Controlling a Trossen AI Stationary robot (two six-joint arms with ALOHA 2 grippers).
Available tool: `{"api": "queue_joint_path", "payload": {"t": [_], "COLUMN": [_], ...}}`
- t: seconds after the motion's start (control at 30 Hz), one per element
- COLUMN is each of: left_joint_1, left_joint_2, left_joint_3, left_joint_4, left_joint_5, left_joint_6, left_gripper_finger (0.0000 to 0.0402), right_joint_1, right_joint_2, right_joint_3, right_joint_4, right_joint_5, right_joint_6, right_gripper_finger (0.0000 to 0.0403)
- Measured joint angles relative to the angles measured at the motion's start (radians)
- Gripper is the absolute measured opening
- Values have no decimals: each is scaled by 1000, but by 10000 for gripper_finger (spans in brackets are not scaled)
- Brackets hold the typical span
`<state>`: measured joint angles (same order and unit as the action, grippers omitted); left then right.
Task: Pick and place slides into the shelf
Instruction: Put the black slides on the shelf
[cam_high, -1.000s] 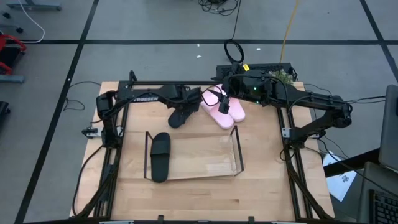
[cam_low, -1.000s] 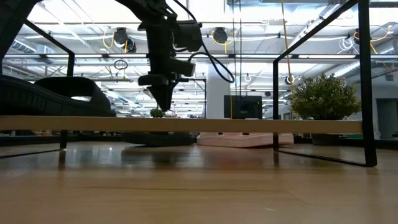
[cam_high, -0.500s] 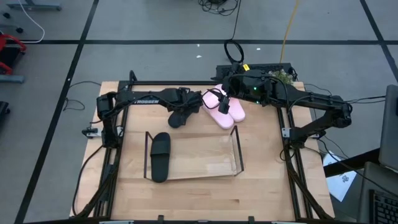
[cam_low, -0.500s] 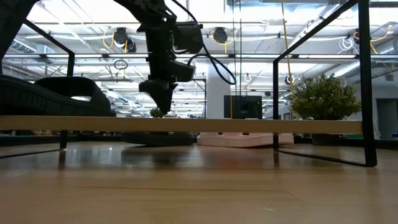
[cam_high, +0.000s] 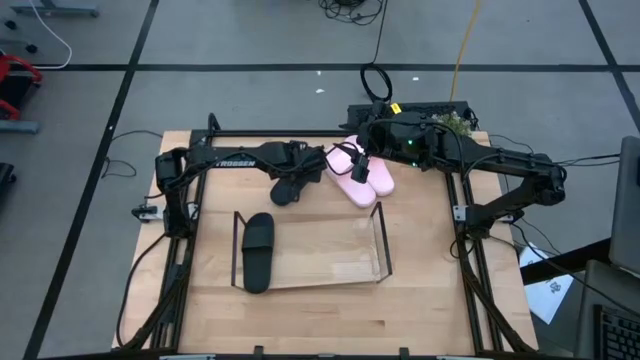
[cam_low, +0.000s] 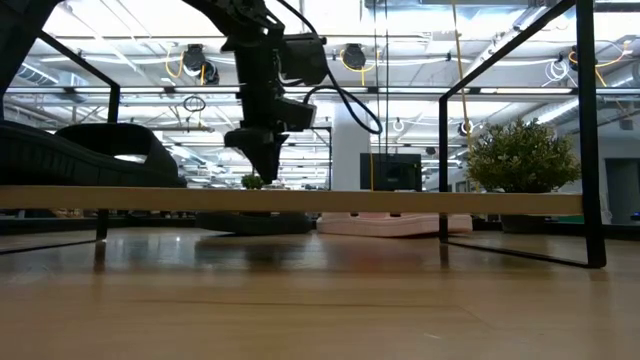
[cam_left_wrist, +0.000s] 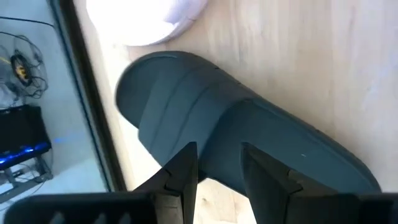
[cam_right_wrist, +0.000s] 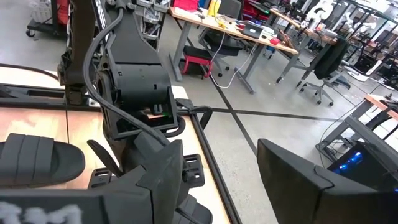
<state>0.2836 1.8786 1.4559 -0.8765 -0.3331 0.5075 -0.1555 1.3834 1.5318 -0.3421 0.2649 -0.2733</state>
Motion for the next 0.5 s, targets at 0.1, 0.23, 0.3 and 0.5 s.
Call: {"api": "queue_joint_path", "payload": {"t": [0.1, 0.23, 0.3, 0.5], "left_joint_1": [3, 3, 3, 8], "left_joint_2": [0, 0, 0, 0], "left_joint_3": [0, 0, 0, -5], "left_joint_4": [11, 13, 16, 18], "left_joint_5": [1, 12, 8, 17], "left_joint_6": [9, 18, 29, 33], "left_gripper_finger": [118, 118, 118, 118], "right_joint_1": [0, 0, 0, 0], "right_joint_2": [0, 0, 0, 0], "right_joint_3": [0, 0, 0, 0], "right_joint_4": [0, 0, 0, 0], "right_joint_5": [0, 0, -1, -1], "right_joint_6": [0, 6, 22, 30], "right_gripper_finger": [196, 196, 196, 196]}}
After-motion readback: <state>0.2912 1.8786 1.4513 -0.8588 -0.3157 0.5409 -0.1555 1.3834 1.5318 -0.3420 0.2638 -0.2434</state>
